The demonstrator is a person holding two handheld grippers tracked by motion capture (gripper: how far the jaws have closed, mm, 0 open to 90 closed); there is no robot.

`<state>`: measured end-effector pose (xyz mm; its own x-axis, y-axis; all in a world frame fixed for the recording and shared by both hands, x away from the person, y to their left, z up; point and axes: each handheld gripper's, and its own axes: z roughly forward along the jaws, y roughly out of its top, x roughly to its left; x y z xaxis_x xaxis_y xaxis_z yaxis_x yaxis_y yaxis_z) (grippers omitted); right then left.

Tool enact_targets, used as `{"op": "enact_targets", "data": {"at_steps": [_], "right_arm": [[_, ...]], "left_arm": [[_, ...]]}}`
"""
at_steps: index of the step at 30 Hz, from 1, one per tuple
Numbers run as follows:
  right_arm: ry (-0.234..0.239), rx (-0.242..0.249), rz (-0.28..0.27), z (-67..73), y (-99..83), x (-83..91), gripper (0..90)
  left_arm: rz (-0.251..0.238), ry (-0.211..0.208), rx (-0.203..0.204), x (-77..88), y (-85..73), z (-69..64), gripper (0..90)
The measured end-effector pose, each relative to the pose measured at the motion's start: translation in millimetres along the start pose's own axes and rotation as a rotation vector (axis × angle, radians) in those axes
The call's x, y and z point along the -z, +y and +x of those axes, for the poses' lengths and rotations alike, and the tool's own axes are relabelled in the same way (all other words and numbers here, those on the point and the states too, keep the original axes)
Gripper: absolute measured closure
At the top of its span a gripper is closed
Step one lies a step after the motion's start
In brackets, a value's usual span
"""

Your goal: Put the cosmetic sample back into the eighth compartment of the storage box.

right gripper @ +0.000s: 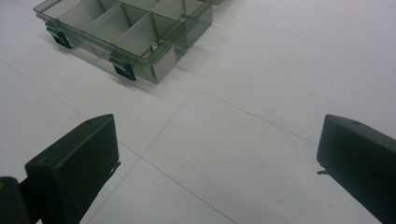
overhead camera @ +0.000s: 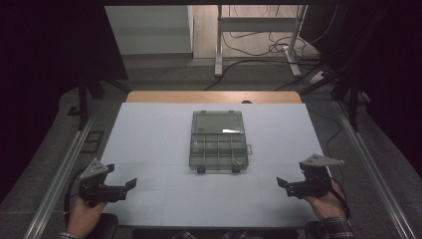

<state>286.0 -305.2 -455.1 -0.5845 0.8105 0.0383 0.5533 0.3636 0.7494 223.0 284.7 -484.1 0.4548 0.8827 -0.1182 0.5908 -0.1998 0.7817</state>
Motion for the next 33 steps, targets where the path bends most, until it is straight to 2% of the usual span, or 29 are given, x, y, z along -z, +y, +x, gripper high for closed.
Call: {"op": "enact_targets", "data": {"at_steps": [33], "right_arm": [[-0.109,-0.091,-0.018,-23.3,-35.7,32.7,0.0]], "left_arm": [[-0.005,-0.009,0.005,-0.6,0.5,1.2,1.8]]}}
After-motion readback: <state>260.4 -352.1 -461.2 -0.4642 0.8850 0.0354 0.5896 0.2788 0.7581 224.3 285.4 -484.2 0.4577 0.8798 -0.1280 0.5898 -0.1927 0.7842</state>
